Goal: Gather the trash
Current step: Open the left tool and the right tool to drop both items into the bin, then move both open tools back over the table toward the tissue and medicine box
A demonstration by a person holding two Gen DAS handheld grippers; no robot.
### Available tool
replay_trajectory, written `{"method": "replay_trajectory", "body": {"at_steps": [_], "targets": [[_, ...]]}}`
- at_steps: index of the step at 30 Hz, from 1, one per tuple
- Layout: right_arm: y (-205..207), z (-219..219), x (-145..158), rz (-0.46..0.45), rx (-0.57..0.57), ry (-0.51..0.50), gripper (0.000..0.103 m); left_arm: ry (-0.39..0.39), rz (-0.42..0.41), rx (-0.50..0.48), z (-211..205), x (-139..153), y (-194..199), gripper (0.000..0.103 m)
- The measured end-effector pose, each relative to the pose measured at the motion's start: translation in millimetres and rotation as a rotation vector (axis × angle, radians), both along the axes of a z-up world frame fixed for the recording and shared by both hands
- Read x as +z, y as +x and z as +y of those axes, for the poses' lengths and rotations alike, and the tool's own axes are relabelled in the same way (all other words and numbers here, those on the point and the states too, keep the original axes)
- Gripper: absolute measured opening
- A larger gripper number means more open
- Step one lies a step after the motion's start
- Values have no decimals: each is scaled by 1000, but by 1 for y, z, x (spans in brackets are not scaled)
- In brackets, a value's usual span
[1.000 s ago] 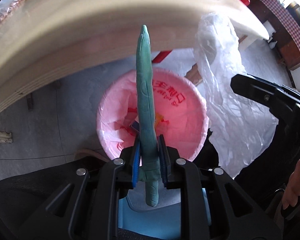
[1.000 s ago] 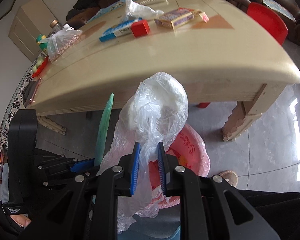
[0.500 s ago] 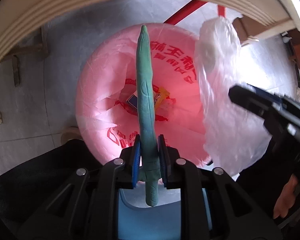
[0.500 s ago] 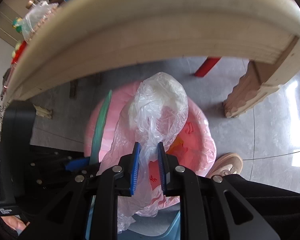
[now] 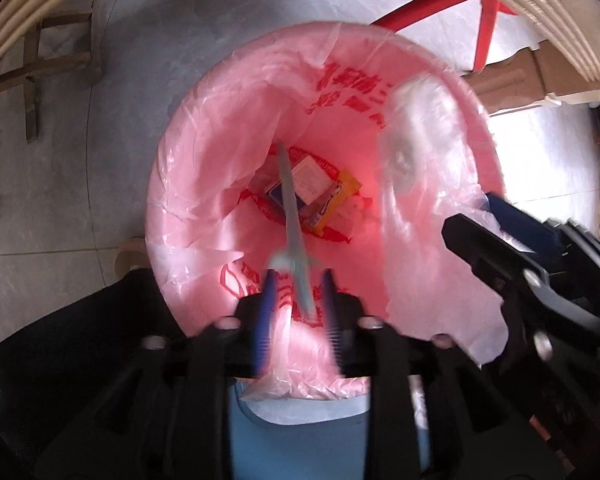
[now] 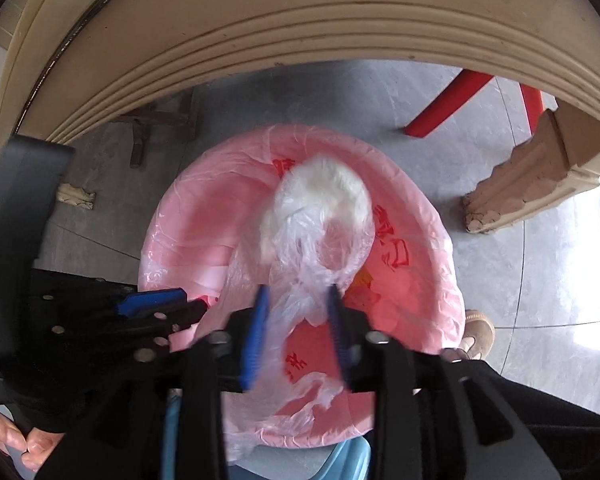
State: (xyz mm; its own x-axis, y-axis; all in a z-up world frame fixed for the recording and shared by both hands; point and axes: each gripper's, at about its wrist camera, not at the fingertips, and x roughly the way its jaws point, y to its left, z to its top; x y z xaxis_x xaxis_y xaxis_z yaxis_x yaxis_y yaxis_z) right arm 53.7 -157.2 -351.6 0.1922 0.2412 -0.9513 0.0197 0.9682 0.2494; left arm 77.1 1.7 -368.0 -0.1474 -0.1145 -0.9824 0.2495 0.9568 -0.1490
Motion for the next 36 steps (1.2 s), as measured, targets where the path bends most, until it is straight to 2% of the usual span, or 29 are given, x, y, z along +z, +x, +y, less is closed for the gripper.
{"method": "replay_trajectory", "body": {"at_steps": [1, 2, 4, 8, 15, 19, 23, 28, 31, 32, 36], "targets": [[0, -1, 1, -9, -7, -15, 52, 25, -2, -2, 1, -1, 0, 45], [0, -4, 2, -17, -13, -20, 57, 36, -7, -3, 2, 0, 2, 48], [0, -10, 2, -23, -37, -3, 61, 47, -18, -3, 4, 5, 4, 59], [1, -13, 2, -16, -50, 2, 61, 63, -42, -20, 3, 9, 5, 65], [0, -13, 5, -11, -35, 9, 61, 87, -78, -59, -1, 14, 2, 66], [-4, -13, 20, -28, -17, 20, 61, 117, -130, -109, 0, 32, -6, 67], [-13, -13, 54, -87, 4, 35, 61, 107, -211, -172, 5, 68, -25, 68], [-22, -15, 121, -228, 35, 18, 62, 49, -350, -203, 23, 143, -36, 72], [-21, -21, 165, -312, 57, 0, 66, 30, -412, -188, 38, 186, -29, 73], [-19, -23, 183, -339, 67, -6, 68, 31, -441, -179, 46, 209, -20, 74], [-6, -30, 242, -428, 112, -46, 71, 56, -522, -180, 60, 271, 7, 78]]}}
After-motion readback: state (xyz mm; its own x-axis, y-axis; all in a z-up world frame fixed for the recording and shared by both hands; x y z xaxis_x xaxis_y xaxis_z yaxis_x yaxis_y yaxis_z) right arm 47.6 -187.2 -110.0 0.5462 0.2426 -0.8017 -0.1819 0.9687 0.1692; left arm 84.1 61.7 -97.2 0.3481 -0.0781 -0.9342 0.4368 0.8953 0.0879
